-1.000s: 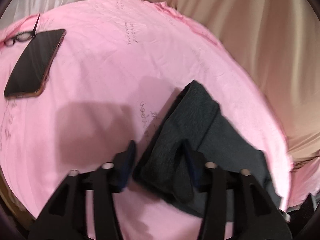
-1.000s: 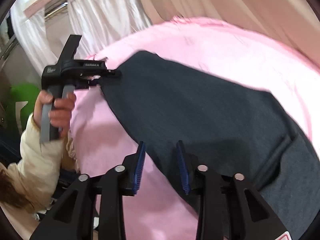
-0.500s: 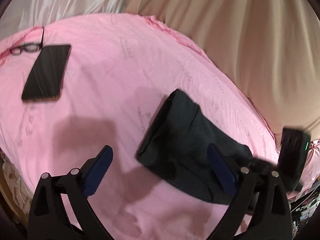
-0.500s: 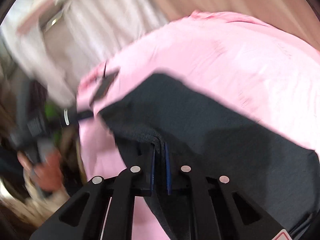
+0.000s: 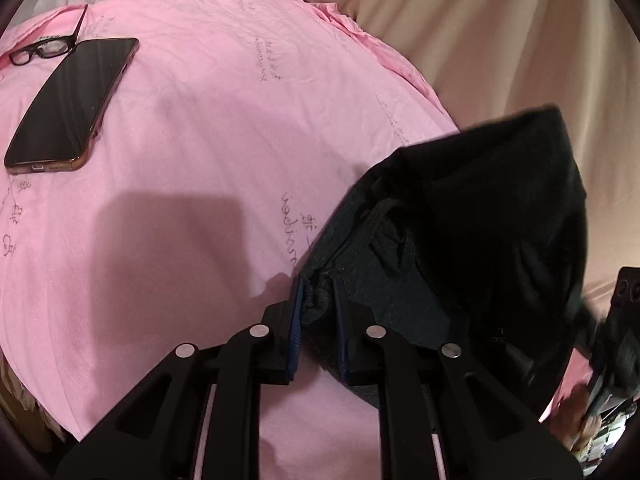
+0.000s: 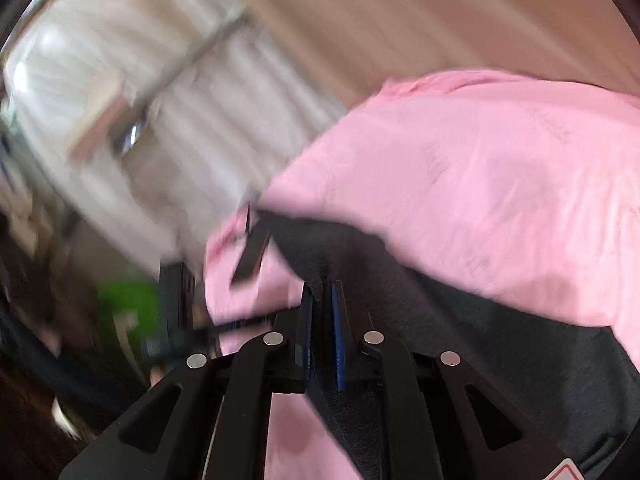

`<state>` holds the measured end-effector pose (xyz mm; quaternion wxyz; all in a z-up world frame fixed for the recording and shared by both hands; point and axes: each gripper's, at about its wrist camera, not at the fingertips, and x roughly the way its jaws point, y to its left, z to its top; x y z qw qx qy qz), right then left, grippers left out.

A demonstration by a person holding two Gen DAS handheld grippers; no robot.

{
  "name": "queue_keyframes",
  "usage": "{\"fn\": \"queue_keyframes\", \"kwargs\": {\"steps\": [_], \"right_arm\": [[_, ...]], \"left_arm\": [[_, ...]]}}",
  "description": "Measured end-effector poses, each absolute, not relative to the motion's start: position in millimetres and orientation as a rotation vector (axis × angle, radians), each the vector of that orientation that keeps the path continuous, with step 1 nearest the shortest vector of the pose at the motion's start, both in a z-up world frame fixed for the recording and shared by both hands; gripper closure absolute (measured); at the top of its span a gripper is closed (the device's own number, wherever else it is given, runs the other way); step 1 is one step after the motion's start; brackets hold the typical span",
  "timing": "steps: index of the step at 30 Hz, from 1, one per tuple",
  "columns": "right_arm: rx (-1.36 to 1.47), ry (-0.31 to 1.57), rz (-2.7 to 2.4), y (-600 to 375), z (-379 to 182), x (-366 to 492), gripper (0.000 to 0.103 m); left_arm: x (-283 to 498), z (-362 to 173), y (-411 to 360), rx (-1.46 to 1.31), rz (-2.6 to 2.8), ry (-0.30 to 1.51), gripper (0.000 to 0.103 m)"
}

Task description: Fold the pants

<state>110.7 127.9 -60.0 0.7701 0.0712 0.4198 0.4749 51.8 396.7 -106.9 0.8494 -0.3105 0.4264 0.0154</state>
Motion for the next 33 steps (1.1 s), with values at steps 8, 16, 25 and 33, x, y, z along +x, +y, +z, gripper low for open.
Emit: {"fn": "queue_keyframes", "kwargs": {"steps": [8, 16, 25, 33], "right_arm": [[-0.095, 0.995, 1.05, 179.8, -95.0, 79.9, 0.074], [-0.065, 1.026, 0.931, 197.1, -118.8, 105.1, 0.074], [0.164, 0.847, 0.715, 71.0, -81.8, 64.4, 0.06], [0.349, 0.766, 0.416, -76.9, -80.6, 17.1, 0.054]], "left_arm": [[23.6, -105.9, 413.7, -0.714, 0.025, 0.839, 0.049], [14.8, -86.1, 390.4, -0.704, -0.034, 0.772, 0.005], [37.0, -113.2, 367.0, -0.673, 0.083, 0.841, 0.052], [27.3, -41.4, 317.2, -0.507, 0.066, 0.727, 0.087]]}}
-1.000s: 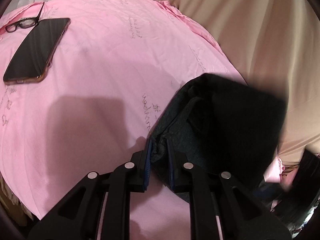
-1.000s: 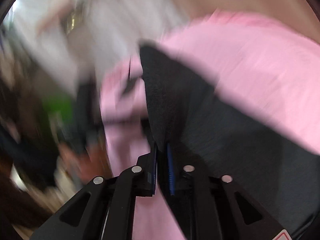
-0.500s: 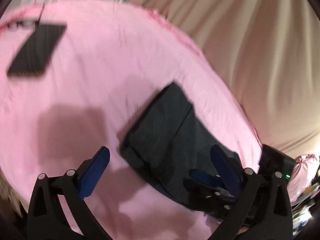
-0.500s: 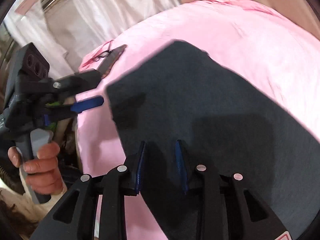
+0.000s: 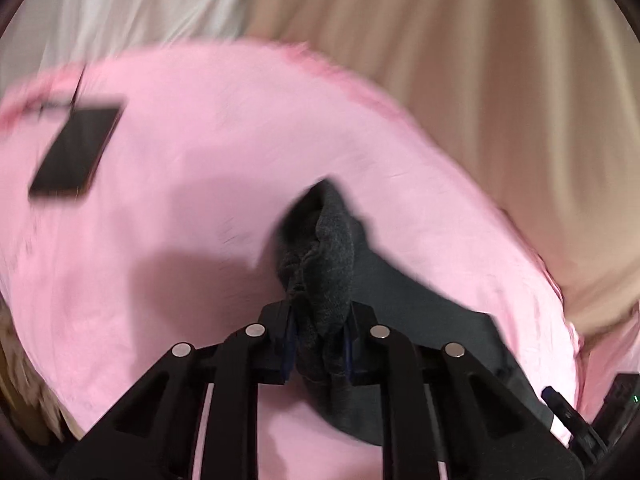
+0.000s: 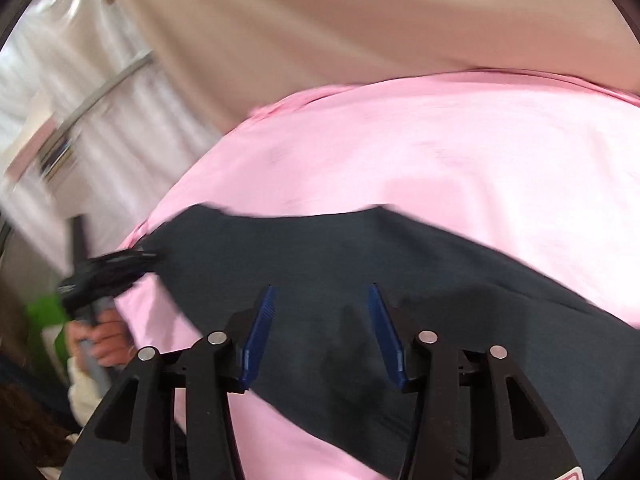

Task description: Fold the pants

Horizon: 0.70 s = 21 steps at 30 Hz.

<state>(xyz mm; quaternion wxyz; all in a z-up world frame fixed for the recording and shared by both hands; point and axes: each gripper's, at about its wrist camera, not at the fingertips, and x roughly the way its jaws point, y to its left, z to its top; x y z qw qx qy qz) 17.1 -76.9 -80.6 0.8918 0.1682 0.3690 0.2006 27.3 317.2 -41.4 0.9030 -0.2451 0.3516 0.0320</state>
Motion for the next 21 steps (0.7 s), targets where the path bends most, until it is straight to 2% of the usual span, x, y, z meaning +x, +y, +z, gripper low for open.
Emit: {"fn": "queue_keyframes", "kwargs": {"steps": [7, 10, 13, 15, 18, 21], "right_arm": [[0.488, 0.672, 0.295, -180.3, -83.3, -25.1, 0.054], [0.523, 0.628, 0.267, -213.4, -81.2, -47.1, 0.053], [0.536, 0.623, 0.237, -243.4, -89.1, -69.4, 0.049], [0.548, 0.629, 0.219, -260.1, -98.3, -82.9, 0.049], [0.585, 0.648, 0.188, -280.5, -113.3, -97.7, 0.049], [0.639, 0.646, 0.204, -293.6, -123.2, -111.5, 0.049]], "left_arm": [[4.5, 50.7, 157.6, -0.218, -0.216, 0.576, 0.087], [-4.1, 62.6, 86.4, -0.135, -0.353, 0.566, 0.087], [-9.2, 46.6, 9.7, -0.063, -0.493, 0.633, 0.086], [-7.5, 10.9, -42.2, 0.007, -0.565, 0.738, 0.079], [-7.4, -42.2, -85.2, 0.08, -0.603, 0.917, 0.06], [-23.2, -57.1, -85.9, 0.094, -0.629, 0.955, 0.056]]}}
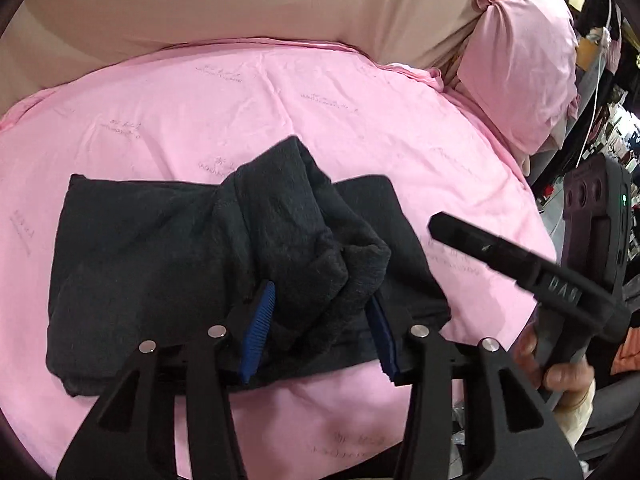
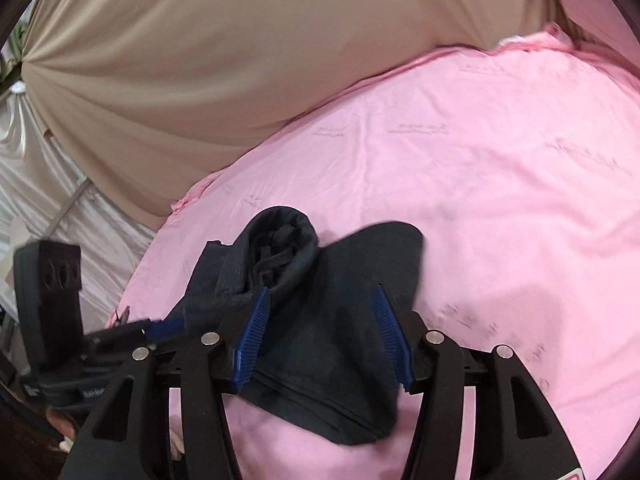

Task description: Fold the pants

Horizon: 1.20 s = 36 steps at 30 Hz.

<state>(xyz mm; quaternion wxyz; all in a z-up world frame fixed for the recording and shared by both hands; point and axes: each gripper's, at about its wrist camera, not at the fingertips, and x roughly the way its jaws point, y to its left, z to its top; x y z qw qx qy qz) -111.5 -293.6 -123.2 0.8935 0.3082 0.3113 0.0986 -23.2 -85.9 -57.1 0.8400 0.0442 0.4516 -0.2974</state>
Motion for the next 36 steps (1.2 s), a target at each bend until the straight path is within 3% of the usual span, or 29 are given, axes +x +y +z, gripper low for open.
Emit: {"fn": "queue_keyframes", "kwargs": {"steps": [2, 5, 7, 11, 18, 20, 28, 33, 36], "right_arm": [[0.66, 0.647, 0.256, -293.4, -125.5, -111.3, 0.047], [0.704, 0.661, 0.342, -281.5, -127.7, -99.0, 0.036], [0.742, 0.681, 0.399, -274.1, -128.3, -86.2, 0.035], [0.747, 0.754, 0.42, -257.2, -141.9, -64.2, 0.035], [0.654, 0.812, 0.304, -230.2, -151.5, -48.4, 0.036], [0.679, 0.814, 0.358, -227.3, -147.6, -45.8, 0.091], [0.506, 0.614, 0.311, -262.9, -48.0, -90.2, 0.092], [0.516, 0.847, 0.117, -301.6, -137.7, -81.5, 0.085], [0.638, 0.795, 0.138, -316.2, -149.4, -97.5, 0.08]], "left_arm": [[-31.3, -47.0, -69.3, 0.095, -0.585, 0.902, 0.033], [-38.9, -23.5, -42.9, 0.075, -0.479, 0.793, 0.02], [-46.4, -10.5, -25.4, 0.07, -0.457, 0.746, 0.016], [-45.6, 1.5, 2.3, 0.079, -0.34, 0.683, 0.012], [-19.5, -27.3, 18.8, 0.103, -0.246, 0.791, 0.012], [-15.5, -33.5, 15.8, 0.132, -0.207, 0.794, 0.012], [-20.2, -23.6, 24.6, 0.142, -0.19, 0.76, 0.011], [-6.1, -57.1, 15.0, 0.157, -0.201, 0.844, 0.009], [2.5, -78.5, 3.8, 0.186, -0.191, 0.898, 0.009]]}}
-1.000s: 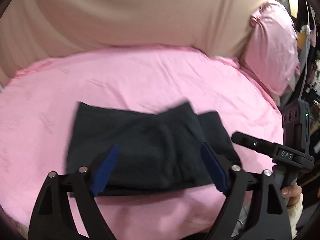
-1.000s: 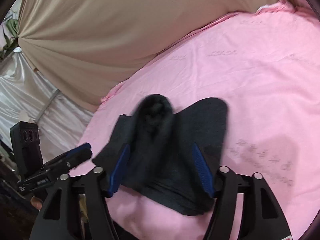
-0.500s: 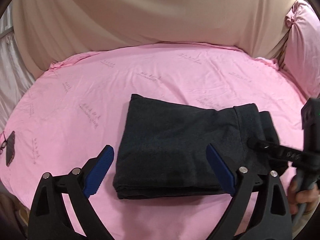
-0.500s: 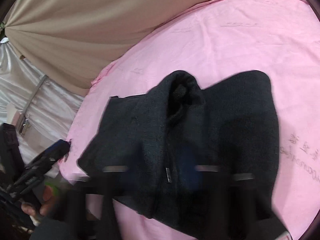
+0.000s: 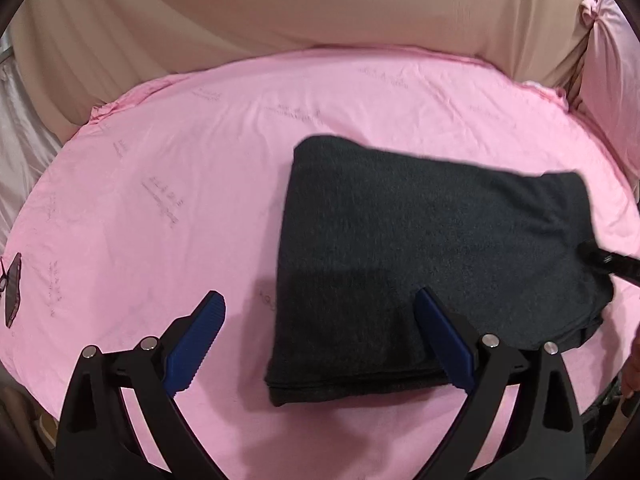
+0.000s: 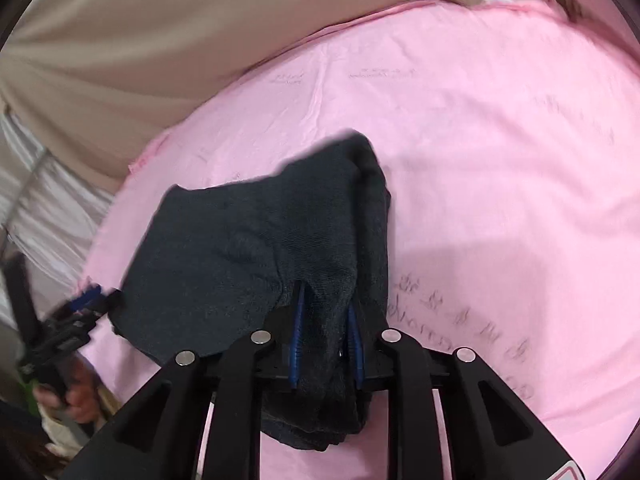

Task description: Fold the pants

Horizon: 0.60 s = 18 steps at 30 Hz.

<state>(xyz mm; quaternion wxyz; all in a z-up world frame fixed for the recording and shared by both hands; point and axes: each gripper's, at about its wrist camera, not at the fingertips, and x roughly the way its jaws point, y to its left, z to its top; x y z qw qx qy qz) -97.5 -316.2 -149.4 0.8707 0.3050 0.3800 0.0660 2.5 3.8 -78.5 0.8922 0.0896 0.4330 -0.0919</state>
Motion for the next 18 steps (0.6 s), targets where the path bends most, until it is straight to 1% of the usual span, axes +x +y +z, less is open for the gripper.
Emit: {"fn": "queue_keyframes", "kwargs": {"steps": [3, 5, 7, 9, 10, 11, 12, 15, 16, 17, 18], "right_arm": [[0.601, 0.674, 0.135, -318.4, -116.7, -125.1, 0.08], [0.553, 0.641, 0.177, -310.8, -103.9, -136.7, 0.08], [0.524, 0.675, 0.218, -299.3, -109.9, -132.7, 0.08], [0.479, 0.775, 0.192, -288.1, -135.5, -118.1, 0.08], [0.468, 0.81, 0.159, -287.1, -149.7, -113.7, 0.083], [0.491, 0.784, 0.157, -290.6, -149.0, -113.2, 0.086], [0.52, 0.779, 0.161, -294.2, -146.6, -115.4, 0.085], [0.547, 0.735, 0.156, -298.8, -129.9, -126.4, 0.081], [0.534, 0.727, 0.149, -296.3, -125.8, -129.8, 0.078], [0.526, 0.722, 0.139, -297.0, -123.7, -133.0, 0.067], [0.518, 0.716, 0.116, -301.7, -123.0, -140.6, 0.06]], "left_arm": [[2.4, -81.1, 0.1, 0.205, -0.184, 0.896, 0.009], [3.0, -81.2, -0.9, 0.209, -0.183, 0.893, 0.009], [3.5, -82.5, -2.1, 0.208, -0.18, 0.893, 0.009], [4.4, -84.3, -3.4, 0.21, -0.178, 0.897, 0.009], [4.8, -84.4, -4.1, 0.211, -0.177, 0.9, 0.009], [5.2, -85.9, -3.7, 0.212, -0.177, 0.906, 0.009], [5.4, -86.5, -3.4, 0.215, -0.176, 0.909, 0.009], [5.1, -86.6, -2.0, 0.216, -0.178, 0.908, 0.009], [5.2, -86.8, -1.3, 0.214, -0.18, 0.909, 0.009], [5.3, -87.1, -0.3, 0.209, -0.181, 0.91, 0.009], [5.3, -87.5, 0.4, 0.204, -0.182, 0.912, 0.009]]}}
